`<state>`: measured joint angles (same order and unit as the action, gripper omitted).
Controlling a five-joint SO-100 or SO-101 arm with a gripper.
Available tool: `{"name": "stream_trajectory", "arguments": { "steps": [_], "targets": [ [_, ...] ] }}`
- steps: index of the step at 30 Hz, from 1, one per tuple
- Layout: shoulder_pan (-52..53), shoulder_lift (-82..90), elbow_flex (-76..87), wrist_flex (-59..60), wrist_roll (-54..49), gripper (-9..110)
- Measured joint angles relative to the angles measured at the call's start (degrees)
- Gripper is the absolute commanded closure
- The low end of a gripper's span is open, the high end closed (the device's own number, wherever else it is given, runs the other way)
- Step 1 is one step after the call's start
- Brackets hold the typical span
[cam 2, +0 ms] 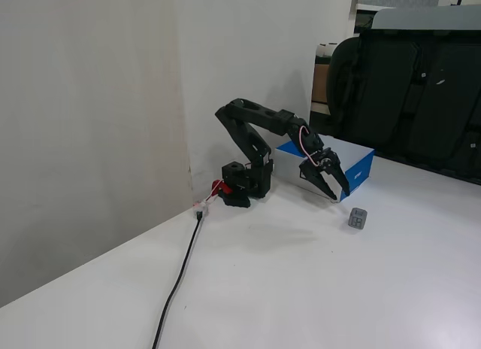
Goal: Pick the gray block and keep it in the box.
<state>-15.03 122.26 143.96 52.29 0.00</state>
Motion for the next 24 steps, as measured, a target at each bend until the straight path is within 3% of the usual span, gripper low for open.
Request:
{"name": "stream_trajectory", "arguments": {
  "steps": [5,24],
  "targets": [
    [-1.49,-12.04,-8.35,-0.26,0.00,75],
    [-5.10,-41.75,-30.23,7.91,3.78,76]
  ]
}}
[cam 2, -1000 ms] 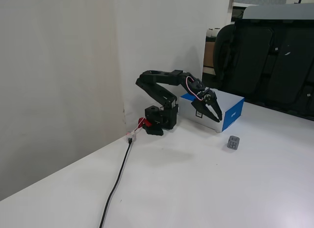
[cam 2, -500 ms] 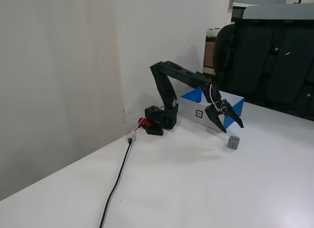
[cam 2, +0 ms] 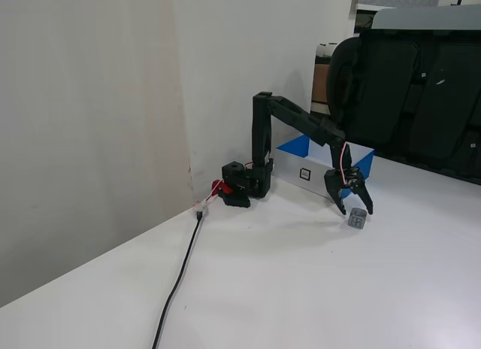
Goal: Pick the gray block and keep it in the box.
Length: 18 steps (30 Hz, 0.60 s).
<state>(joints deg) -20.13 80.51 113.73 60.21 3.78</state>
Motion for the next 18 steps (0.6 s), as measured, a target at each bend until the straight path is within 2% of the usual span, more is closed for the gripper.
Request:
{"name": "stream_trajectory", "arguments": {
  "steps": [5,7,9,15,18],
  "targets": [
    [0.62,-5.36,-4.39,1.49,-0.09,77],
    [1.58,-7.38,-6.50,2.90,0.00,85],
    [1.23,-7.73,-7.91,2.99,-0.26,101],
    [2.02,-8.26,-9.05,3.16,-0.35,101],
    [4.04,-7.73,-9.84,7.73,0.00,101]
  ]
}}
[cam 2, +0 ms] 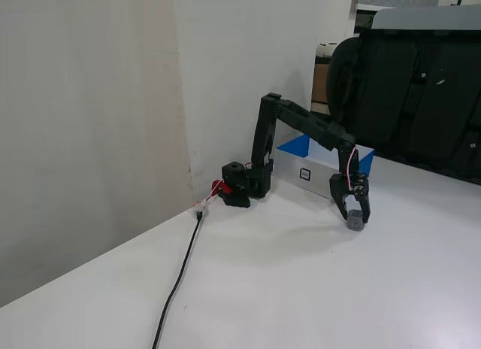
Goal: Pick the gray block and keep it in the box.
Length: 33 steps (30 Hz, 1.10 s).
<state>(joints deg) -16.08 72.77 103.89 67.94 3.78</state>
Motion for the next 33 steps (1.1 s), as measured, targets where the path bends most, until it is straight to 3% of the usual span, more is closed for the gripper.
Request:
{"name": "stream_trajectory", "arguments": {
  "steps": [10,16,29,32,33],
  "targets": [
    [-3.34,26.63,-8.53,21.45,0.00,101],
    [-17.58,43.77,-8.70,24.70,0.00,101],
    [-49.92,57.48,4.22,20.65,0.00,101],
    [-50.27,57.57,8.79,16.96,0.70,80],
    [-50.19,57.66,10.72,15.73,1.32,78]
  ]
}}
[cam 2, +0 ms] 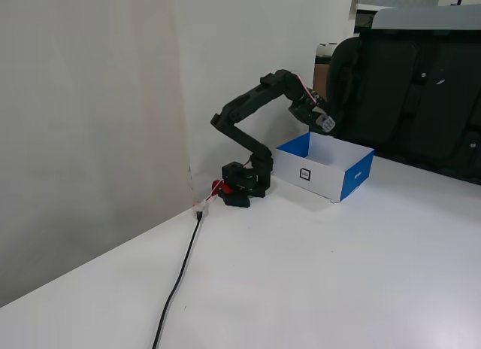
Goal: Pick the gray block and keep it in the box.
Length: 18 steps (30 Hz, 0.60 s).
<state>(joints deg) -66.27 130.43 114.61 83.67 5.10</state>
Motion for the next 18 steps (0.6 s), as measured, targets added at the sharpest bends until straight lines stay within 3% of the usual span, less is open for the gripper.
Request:
{"name": "stream_trajectory", "arguments": {
  "steps": [4,8,13,18],
  "targets": [
    [4.39,0.00,2.64,-4.13,1.58,78],
    [9.40,2.37,2.64,-3.78,1.49,101],
    [24.35,3.69,-4.22,1.23,1.49,101],
    [42.98,8.88,-6.94,-1.23,1.23,101]
  ]
}}
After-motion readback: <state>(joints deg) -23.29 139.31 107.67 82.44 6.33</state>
